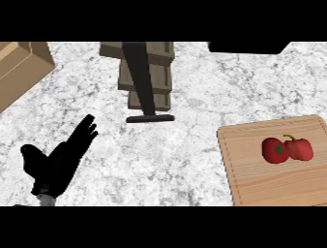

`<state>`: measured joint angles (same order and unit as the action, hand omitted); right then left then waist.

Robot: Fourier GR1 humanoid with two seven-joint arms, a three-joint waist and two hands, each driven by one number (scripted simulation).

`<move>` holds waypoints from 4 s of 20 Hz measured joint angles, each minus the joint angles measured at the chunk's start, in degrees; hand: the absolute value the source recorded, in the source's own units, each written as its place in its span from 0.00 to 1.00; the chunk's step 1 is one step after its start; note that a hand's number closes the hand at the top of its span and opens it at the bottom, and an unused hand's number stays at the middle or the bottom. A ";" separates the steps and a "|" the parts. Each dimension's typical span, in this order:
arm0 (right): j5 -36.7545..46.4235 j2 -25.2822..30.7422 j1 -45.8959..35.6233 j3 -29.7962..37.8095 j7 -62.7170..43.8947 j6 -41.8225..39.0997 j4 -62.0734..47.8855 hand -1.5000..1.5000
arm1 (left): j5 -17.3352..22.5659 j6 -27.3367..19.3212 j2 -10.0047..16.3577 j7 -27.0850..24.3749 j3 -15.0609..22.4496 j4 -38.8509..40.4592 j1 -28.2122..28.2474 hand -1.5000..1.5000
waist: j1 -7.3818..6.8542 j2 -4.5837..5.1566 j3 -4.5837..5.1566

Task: Pick the bell pepper from the cutting board and place it in the tiered basket

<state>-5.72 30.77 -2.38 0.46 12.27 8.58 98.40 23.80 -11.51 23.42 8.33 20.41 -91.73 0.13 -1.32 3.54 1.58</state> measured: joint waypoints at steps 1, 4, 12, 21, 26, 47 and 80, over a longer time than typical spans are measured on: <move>0.05 -0.20 0.19 -0.12 1.28 -0.60 -0.68 1.00 | 0.04 0.15 -0.42 -0.22 -0.04 0.80 0.08 0.50 | 0.28 -0.72 -0.34; -2.29 -0.93 2.62 1.45 11.07 -4.31 -2.50 1.00 | -0.39 -0.28 -0.89 -0.50 -0.99 1.42 -1.66 0.50 | 1.38 -2.15 -1.10; -12.16 -9.02 7.33 15.82 32.08 -3.40 -15.19 0.00 | -0.94 -0.54 -1.71 -0.29 -2.29 2.62 -6.22 0.50 | 3.39 -3.11 -1.90; 0.87 -7.27 18.09 17.07 45.65 -2.09 -20.42 0.00 | -1.93 0.57 -3.10 0.68 -2.51 4.69 -8.92 0.50 | 2.34 -3.51 -1.60; 10.36 -7.41 25.97 17.65 37.99 8.60 -12.12 0.00 | -2.54 0.20 -3.66 0.98 -2.93 6.03 -10.38 0.50 | 2.98 -3.48 -1.32; 72.75 -26.81 28.21 -4.88 -24.56 14.14 13.20 0.00 | -3.92 2.89 -5.34 1.90 -4.35 7.32 -11.96 0.50 | 0.88 -3.35 -1.47; 68.54 -25.24 12.50 6.66 -21.92 21.03 -11.71 0.00 | -13.00 11.46 -13.50 3.71 -13.85 7.63 -9.74 0.50 | 1.52 -3.86 -1.07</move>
<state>62.82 5.54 10.13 7.12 -9.65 29.61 86.69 10.80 -0.05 9.92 12.04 6.56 -84.10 -9.62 0.21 -0.32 0.51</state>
